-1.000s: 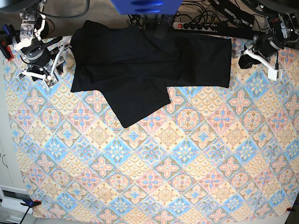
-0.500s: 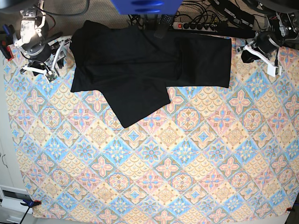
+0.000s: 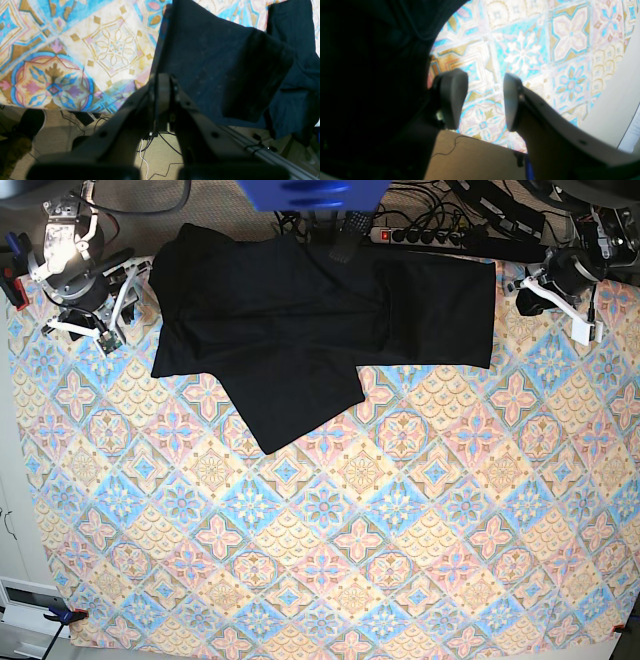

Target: Fold the T-shirt properly

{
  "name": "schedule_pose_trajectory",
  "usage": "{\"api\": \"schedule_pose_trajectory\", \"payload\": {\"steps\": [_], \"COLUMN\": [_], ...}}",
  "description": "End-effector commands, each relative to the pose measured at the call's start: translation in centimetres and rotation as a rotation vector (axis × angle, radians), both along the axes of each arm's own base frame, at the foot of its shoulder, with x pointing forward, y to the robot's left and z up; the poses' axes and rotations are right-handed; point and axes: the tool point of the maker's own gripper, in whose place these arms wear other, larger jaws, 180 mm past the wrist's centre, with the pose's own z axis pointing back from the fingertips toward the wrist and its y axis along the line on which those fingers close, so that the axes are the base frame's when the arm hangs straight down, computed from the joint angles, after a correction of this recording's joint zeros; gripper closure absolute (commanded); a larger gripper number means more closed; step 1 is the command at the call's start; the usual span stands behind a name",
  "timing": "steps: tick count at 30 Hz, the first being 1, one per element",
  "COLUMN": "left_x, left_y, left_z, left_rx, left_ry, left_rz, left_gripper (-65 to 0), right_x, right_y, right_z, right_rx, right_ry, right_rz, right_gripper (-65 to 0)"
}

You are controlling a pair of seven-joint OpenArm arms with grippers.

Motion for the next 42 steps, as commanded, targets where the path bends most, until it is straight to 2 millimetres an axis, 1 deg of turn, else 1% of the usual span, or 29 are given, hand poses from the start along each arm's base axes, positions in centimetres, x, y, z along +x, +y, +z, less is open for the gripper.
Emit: {"api": "schedule_pose_trajectory", "payload": {"steps": [1, 3, 5, 14, 19, 23, 34, 38, 42], "left_x": [0.4, 0.5, 0.5, 0.5, 0.4, 0.2, 0.3, 0.3, 0.3], "left_y": [0.2, -0.6, -0.9, -0.9, -0.8, -1.3, -1.4, -1.4, -1.4], "left_z": [0.7, 0.4, 0.3, 0.3, 0.3, 0.1, 0.0, 0.0, 0.0], "left_rx": [0.011, -0.002, -0.006, -0.008, -0.006, -0.024, -0.028, -0.028, -0.028], "left_ry": [-0.025, -0.020, -0.018, -0.018, -0.016, -0.016, -0.018, -0.017, -0.017], "left_rz": [-0.012, -0.031, -0.037, -0.035, -0.032, -0.018, -0.017, -0.019, -0.019], "left_gripper": [-0.6, -0.7, -0.7, -0.7, -0.7, -0.7, -0.7, -0.7, -0.7], "right_x": [0.5, 0.5, 0.5, 0.3, 0.3, 0.4, 0.5, 0.1, -0.9], "right_y": [-0.2, -0.3, -0.4, 0.3, 0.2, 0.1, 0.0, -0.2, -0.6], "right_z": [0.7, 0.7, 0.7, 0.4, 0.5, 0.5, 0.6, -0.2, -1.4], "right_rx": [-0.004, -0.005, -0.007, 0.016, 0.015, 0.014, 0.013, 0.018, 0.026], "right_ry": [-0.024, -0.025, -0.026, -0.027, -0.028, -0.030, -0.032, -0.008, 0.042], "right_rz": [0.006, 0.003, 0.001, -0.012, -0.014, -0.016, -0.015, -0.028, -0.049], "right_gripper": [-26.0, -26.0, -25.9, -25.9, -25.9, -25.9, -26.3, -26.3, -26.4]}}
